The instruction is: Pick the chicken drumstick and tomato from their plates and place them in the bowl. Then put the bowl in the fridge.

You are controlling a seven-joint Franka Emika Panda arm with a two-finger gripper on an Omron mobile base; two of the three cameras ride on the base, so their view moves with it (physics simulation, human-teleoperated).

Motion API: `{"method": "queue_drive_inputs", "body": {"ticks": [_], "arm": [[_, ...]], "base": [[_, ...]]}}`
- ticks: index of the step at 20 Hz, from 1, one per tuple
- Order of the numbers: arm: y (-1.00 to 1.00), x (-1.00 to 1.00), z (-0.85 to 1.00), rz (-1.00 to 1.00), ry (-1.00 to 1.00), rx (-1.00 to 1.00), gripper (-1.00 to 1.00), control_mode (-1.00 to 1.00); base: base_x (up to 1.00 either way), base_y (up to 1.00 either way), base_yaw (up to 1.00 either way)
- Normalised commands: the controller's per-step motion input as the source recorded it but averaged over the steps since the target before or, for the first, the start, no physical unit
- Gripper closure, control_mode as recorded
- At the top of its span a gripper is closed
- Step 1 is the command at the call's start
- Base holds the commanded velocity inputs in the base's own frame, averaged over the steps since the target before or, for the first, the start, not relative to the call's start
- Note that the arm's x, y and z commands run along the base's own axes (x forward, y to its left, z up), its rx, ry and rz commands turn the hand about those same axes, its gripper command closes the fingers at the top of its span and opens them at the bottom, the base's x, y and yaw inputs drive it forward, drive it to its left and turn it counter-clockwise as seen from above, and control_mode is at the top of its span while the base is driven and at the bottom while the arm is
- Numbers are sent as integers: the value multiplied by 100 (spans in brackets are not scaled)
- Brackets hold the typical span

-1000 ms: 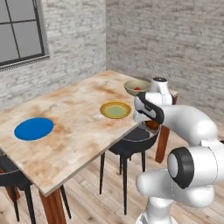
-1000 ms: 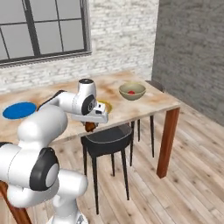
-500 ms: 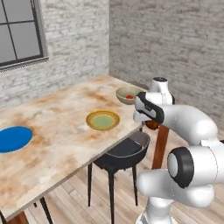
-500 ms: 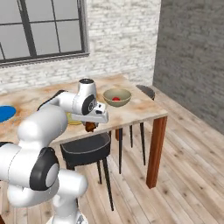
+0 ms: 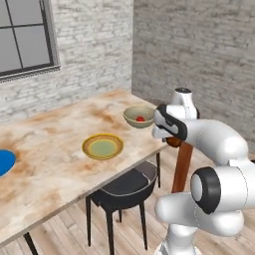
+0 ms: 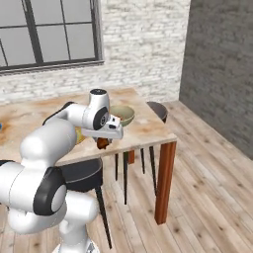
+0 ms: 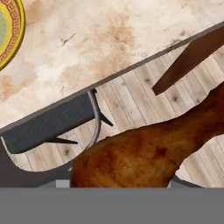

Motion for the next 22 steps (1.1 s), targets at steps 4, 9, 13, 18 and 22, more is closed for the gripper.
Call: {"method": "queue_drive_inputs", "body": {"ticks": [4, 9, 13, 18, 22], "arm": [[0, 0, 0, 0, 0, 0, 100, 100], [0, 0, 0, 0, 0, 0, 100, 100], [0, 0, 0, 0, 0, 0, 100, 100], [0, 0, 0, 0, 0, 0, 100, 100], [0, 0, 0, 0, 0, 0, 100, 100]], "base": [[39, -48, 25], [39, -51, 22], [40, -55, 16], [41, -56, 12], [44, -50, 18]]}}
